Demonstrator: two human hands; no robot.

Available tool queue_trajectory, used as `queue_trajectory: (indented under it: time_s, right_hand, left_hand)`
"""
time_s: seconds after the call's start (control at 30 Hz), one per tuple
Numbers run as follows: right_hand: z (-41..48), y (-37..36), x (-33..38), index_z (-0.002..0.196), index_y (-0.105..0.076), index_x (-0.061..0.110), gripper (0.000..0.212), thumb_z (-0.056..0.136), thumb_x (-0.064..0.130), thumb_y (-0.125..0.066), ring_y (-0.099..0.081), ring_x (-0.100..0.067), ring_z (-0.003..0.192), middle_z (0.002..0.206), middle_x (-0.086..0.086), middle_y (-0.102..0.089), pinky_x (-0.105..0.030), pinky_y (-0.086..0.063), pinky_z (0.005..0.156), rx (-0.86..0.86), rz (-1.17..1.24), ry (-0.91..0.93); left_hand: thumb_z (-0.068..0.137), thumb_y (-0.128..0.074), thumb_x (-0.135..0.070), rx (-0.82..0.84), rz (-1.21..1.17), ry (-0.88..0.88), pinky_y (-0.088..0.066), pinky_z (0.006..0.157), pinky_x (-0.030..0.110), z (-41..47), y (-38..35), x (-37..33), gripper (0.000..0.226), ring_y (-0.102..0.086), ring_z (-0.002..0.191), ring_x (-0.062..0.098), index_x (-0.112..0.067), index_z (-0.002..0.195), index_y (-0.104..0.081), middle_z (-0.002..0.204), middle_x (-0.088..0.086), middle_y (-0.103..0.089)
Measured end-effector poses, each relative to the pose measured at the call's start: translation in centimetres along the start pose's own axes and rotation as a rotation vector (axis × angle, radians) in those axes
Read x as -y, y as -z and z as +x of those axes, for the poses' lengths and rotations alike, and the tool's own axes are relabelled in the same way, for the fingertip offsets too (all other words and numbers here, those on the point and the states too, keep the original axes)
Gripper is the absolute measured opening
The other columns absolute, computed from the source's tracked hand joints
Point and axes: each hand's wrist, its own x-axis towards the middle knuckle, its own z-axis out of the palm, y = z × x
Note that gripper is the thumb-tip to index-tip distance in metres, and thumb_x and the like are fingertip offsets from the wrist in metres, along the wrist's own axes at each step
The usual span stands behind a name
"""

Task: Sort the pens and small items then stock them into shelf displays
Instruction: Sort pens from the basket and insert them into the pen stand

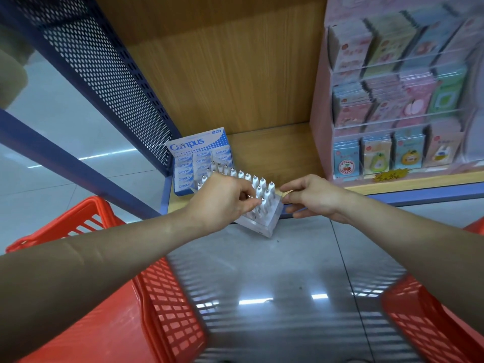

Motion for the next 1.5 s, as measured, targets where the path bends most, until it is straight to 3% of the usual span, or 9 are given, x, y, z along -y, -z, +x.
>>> queue_trajectory:
  time_s: [0.17,0.37,0.43,0.5,0.63,0.87,1.0,1.1,1.5]
  right_hand:
    - [0.3,0.0,-0.2,0.127,-0.059,0.012,0.034,0.094,0.008,-0.058,-0.068,-0.013,0.082,0.106,-0.011,-0.071,-0.024,-0.057,0.070,0.000,0.008,-0.010]
    - [0.2,0.2,-0.1,0.129,-0.057,0.011,0.036,0.094,0.009,-0.058,-0.069,-0.017,0.090,0.110,-0.012,-0.070,-0.023,-0.057,0.069,0.012,0.027,-0.021]
    - [0.2,0.1,-0.1,0.131,-0.057,0.011,0.037,0.093,0.008,-0.058,-0.068,-0.017,0.089,0.110,-0.013,-0.070,-0.023,-0.057,0.068,0.011,0.028,-0.025]
    - [0.3,0.1,-0.1,0.131,-0.057,0.011,0.038,0.093,0.007,-0.058,-0.068,-0.017,0.089,0.109,-0.013,-0.070,-0.023,-0.057,0.068,0.012,0.025,-0.028]
    - [0.3,0.2,0.0,0.130,-0.057,0.012,0.037,0.094,0.007,-0.058,-0.068,-0.015,0.087,0.110,-0.012,-0.070,-0.022,-0.057,0.067,0.015,0.026,-0.030]
    - [0.3,0.2,-0.1,0.129,-0.057,0.010,0.038,0.092,0.005,-0.058,-0.069,-0.017,0.086,0.109,-0.015,-0.070,-0.023,-0.057,0.068,0.012,0.025,-0.029]
    - [0.2,0.2,0.0,0.125,-0.060,0.010,0.033,0.093,0.005,-0.058,-0.068,-0.017,0.087,0.109,-0.015,-0.070,-0.025,-0.058,0.073,0.013,0.024,-0.023]
    - [0.1,0.2,-0.1,0.124,-0.061,0.009,0.031,0.093,0.005,-0.058,-0.068,-0.017,0.089,0.109,-0.017,-0.070,-0.027,-0.058,0.077,0.013,0.019,-0.017]
    - [0.0,0.2,-0.1,0.128,-0.058,0.005,0.033,0.094,0.003,-0.056,-0.066,-0.018,0.095,0.114,-0.017,-0.068,-0.028,-0.056,0.083,0.029,0.002,-0.017]
  left_hand:
    - [0.084,-0.069,-0.035,0.156,0.071,-0.035,-0.035,0.055,0.015,-0.2,-0.7,-0.2,0.015,-0.055,0.065,0.007,-0.021,0.088,-0.074,0.074,-0.005,-0.069]
    - [0.082,-0.069,-0.015,0.118,-0.006,-0.032,-0.047,0.067,0.016,0.2,0.2,0.4,0.009,-0.057,0.068,0.002,-0.019,0.089,-0.074,0.078,-0.008,-0.071]
    - [0.081,-0.068,-0.014,0.124,0.025,-0.084,-0.049,0.070,0.025,0.1,0.1,0.7,0.009,-0.056,0.070,0.004,-0.018,0.086,-0.074,0.081,-0.007,-0.071]
    - [0.080,-0.068,-0.016,0.098,0.053,-0.140,-0.049,0.071,0.029,0.0,-0.2,1.0,0.015,-0.052,0.072,0.003,-0.022,0.093,-0.072,0.083,-0.010,-0.065]
    - [0.080,-0.068,-0.030,0.101,0.043,-0.218,-0.044,0.073,0.021,0.4,0.0,0.6,0.033,-0.054,0.083,0.005,-0.033,0.113,-0.066,0.093,-0.010,-0.061]
    - [0.082,-0.070,-0.020,0.087,0.094,-0.306,-0.049,0.068,0.030,0.9,-0.2,0.7,0.010,-0.056,0.074,0.010,-0.017,0.090,-0.075,0.080,-0.004,-0.065]
    - [0.082,-0.072,-0.020,0.070,0.091,-0.282,-0.041,0.071,0.021,0.8,-0.4,1.3,0.011,-0.047,0.076,0.003,-0.016,0.092,-0.076,0.083,-0.006,-0.063]
    - [0.081,-0.072,-0.019,0.089,0.120,-0.299,-0.038,0.071,0.017,0.8,-0.7,1.4,0.010,-0.056,0.081,0.009,-0.016,0.090,-0.075,0.083,-0.008,-0.063]
    - [0.084,-0.067,-0.026,0.150,0.186,-0.296,-0.041,0.073,0.021,1.5,-1.0,1.2,0.012,-0.054,0.085,0.011,-0.023,0.092,-0.074,0.086,-0.008,-0.061]
